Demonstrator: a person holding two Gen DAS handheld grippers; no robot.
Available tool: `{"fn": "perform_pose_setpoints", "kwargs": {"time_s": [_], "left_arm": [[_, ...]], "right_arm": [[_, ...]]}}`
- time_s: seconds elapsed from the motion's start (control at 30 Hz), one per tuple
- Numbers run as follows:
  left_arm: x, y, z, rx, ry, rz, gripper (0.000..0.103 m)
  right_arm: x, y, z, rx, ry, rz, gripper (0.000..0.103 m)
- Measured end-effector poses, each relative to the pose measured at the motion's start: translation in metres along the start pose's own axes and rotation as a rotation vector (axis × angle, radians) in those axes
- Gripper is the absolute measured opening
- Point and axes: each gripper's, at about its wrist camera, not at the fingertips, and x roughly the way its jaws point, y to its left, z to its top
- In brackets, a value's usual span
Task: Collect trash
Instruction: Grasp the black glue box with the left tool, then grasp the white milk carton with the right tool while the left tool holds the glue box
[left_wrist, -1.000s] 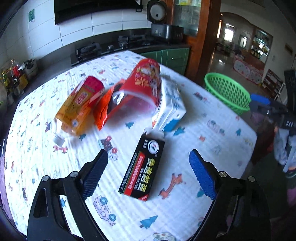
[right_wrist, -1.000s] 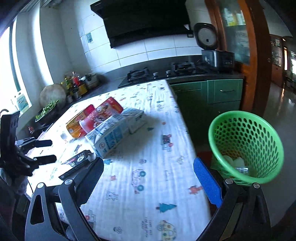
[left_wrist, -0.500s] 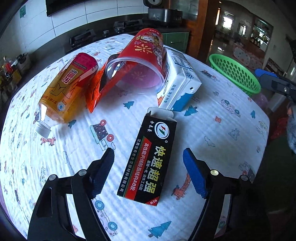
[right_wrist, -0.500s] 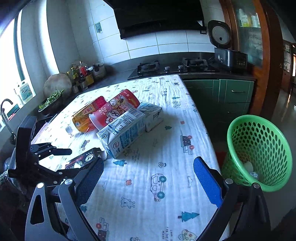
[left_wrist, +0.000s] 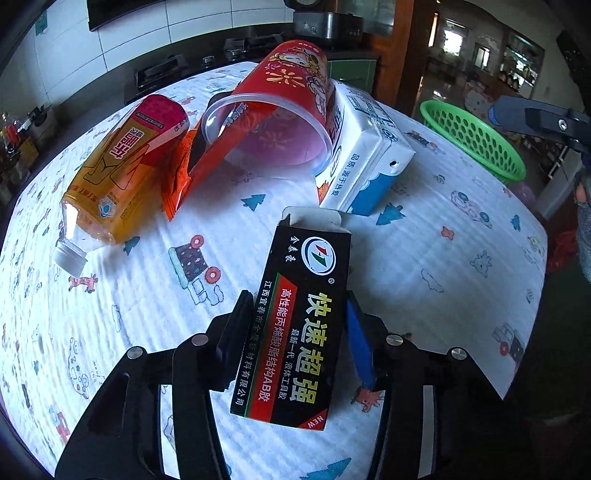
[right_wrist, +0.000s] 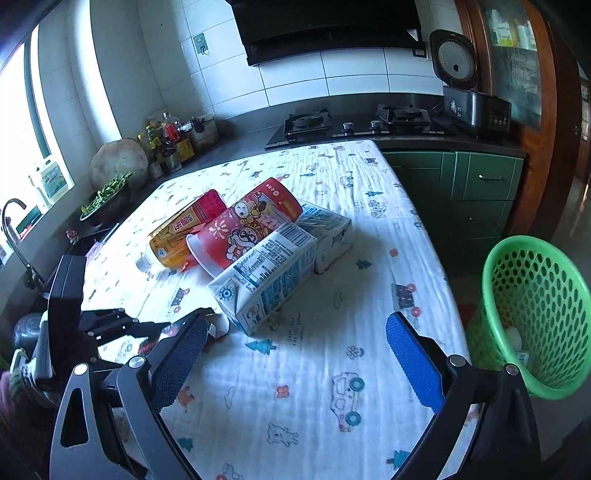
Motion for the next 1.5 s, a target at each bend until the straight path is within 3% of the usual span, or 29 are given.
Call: {"fn": "perform_pose_setpoints", "kwargs": {"time_s": [0.53,0.77,1.5], "left_arm": [[-0.04,0.028,-0.016,-0.053,-0.097,-0.015,0.047],[-0.049,0.037,-0.017,-0.071,-0.121,-0.018,0.047],[-0.054,0.038,-0.018,-0.081,-0.144,-0.047,0.047]], "right_arm": [[0.066,0.009,0.044,0.131,0.055,0.024,0.094],[0.089,0.01,0.045,0.143,0.093,0.003,0.094],[0.066,-0.018,0.025,0.15,0.105,-0.094,0.094]]}}
